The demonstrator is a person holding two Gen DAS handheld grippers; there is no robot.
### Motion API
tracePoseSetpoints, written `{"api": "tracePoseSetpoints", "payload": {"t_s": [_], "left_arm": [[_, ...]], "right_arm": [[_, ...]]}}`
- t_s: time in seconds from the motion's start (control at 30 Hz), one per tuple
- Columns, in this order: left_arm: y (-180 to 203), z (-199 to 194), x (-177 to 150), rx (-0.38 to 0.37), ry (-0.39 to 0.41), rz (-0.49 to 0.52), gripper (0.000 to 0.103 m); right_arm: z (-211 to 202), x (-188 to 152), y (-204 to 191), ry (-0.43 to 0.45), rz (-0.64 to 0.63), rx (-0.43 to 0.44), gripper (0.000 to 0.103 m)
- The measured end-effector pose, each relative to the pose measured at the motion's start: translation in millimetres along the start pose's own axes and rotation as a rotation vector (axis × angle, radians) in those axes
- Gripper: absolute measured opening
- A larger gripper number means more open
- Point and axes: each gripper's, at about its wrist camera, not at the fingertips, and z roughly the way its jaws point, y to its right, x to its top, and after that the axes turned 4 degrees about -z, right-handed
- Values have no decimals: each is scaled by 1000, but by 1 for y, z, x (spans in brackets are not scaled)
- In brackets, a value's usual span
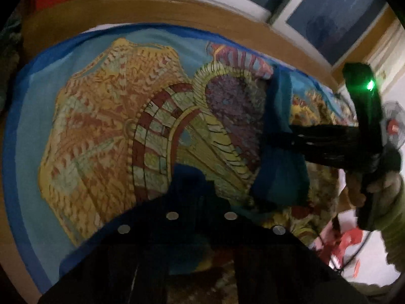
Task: Fold clothes
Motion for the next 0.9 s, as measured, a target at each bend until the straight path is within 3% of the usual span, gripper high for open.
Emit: {"api": "tracePoseSetpoints", "payload": {"t_s": [0.03, 0.2, 0.3, 0.4, 0.57, 0.67, 0.73, 0.8, 0.9], "left_arm": [[2, -8, -3, -4, 24, -10, 5], [28, -67, -32, -81, 159, 39, 5], [46, -89, -58, -136, 181, 71, 5], [64, -82, -80, -152, 132, 99, 5], [75, -54, -107, -136, 25, 100, 5], [75, -46, -112, -136, -2, 77, 6], [74, -42, -115, -134, -13, 64, 10], [73, -43, -117, -119, -11, 46, 19], [67, -47, -119, -92, 9, 7, 34]], "right_arm": [[-2, -1, -3, 21, -30, -21, 3], [-56, -18, 11, 259, -9, 12, 2], [-84, -41, 28, 360, 9, 4, 2], [-80, -71, 48, 312, 39, -52, 2], [-47, -115, 80, 104, 140, -58, 6], [-66, -119, 76, 135, 140, -96, 29], [-87, -116, 64, 195, 90, -123, 53], [-104, -110, 48, 254, -2, -122, 60], [-107, -103, 26, 268, -162, -66, 61]]}}
